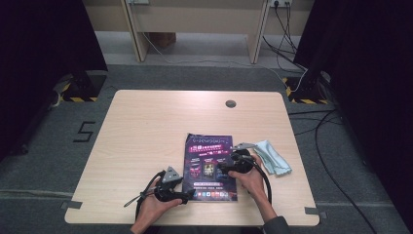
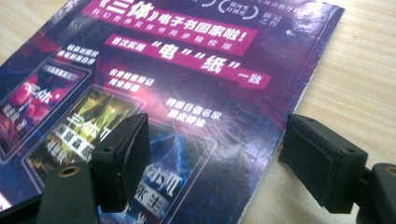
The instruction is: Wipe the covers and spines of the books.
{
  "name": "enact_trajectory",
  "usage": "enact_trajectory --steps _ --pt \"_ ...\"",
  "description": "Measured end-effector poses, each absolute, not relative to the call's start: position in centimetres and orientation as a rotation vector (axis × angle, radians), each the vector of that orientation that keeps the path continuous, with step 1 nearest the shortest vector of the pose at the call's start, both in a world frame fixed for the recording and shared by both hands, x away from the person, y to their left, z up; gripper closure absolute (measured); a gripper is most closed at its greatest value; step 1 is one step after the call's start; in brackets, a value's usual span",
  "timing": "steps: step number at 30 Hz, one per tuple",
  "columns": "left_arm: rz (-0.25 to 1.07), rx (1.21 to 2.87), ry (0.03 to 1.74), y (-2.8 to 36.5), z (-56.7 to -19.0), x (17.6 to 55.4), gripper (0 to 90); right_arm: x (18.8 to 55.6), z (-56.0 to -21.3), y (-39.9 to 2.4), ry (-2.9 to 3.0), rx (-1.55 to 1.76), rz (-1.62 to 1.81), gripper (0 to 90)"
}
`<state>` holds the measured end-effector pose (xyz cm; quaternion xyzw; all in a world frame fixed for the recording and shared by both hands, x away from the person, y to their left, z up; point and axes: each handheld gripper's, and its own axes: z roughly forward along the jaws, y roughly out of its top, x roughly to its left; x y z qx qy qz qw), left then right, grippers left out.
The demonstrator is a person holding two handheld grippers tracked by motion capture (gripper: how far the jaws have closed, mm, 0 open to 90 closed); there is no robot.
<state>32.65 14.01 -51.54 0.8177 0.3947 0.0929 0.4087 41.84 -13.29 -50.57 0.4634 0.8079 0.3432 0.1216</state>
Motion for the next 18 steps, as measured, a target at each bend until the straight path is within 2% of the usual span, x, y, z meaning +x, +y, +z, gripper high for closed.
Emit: enact_trajectory --steps 11,14,15,16,18 --pt "0.224 2.078 0.964 13.8 -51.5 32.5 29.8 42.8 -50.8 -13.2 2.306 1.397 1.04 25.1" --pt "0.221 2.079 0.962 13.8 -51.5 32.5 29.8 42.7 -50.8 -13.3 2.289 1.41 1.038 30.5" --pt "0.22 2.08 0.96 13.8 -51.5 32.5 30.1 42.7 -50.7 -13.5 2.271 1.428 1.044 38.1" --pt "0.221 2.081 0.958 13.9 -51.5 32.5 30.1 42.7 -50.7 -13.5 2.271 1.428 1.044 38.1" --pt "0.222 2.09 0.949 13.9 -51.5 32.5 30.8 42.7 -50.8 -14.1 2.227 1.485 1.089 47.0"
